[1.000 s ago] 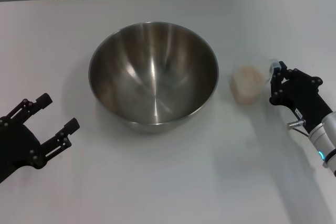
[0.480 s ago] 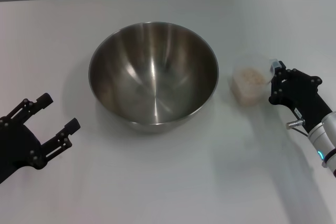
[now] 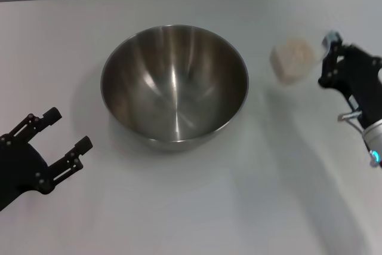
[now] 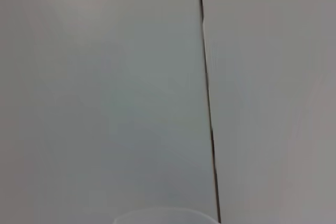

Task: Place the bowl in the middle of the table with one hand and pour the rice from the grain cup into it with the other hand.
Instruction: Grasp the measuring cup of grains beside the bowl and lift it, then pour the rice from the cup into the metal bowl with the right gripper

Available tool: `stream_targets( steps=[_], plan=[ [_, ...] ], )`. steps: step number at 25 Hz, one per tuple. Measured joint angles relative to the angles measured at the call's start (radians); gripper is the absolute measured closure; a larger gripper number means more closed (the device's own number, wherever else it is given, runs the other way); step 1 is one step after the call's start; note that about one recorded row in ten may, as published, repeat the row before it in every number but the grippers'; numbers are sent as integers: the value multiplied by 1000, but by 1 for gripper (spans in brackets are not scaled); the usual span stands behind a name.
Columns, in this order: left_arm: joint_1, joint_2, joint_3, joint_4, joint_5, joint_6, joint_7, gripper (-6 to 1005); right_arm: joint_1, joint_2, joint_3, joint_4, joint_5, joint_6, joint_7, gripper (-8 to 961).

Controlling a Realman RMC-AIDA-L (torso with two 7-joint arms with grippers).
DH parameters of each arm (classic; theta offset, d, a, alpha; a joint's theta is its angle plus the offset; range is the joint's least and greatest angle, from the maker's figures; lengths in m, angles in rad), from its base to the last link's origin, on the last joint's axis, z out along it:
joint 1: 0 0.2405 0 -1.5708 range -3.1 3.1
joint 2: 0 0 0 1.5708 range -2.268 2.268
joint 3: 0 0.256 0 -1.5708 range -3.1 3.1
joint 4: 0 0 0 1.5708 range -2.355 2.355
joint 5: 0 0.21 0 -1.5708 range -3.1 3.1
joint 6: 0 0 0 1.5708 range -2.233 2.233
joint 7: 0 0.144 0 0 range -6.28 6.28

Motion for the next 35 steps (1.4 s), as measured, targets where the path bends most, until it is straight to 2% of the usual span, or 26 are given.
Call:
stream_targets(
  steps=[9, 35],
  plan=[
    [-7, -7, 5, 5, 0, -5, 1, 202, 54, -2, 34, -8, -2, -82, 5, 952],
    [9, -2, 34, 5, 3, 15, 2, 202, 143, -2, 18, -35, -49, -16, 36, 953]
  ],
)
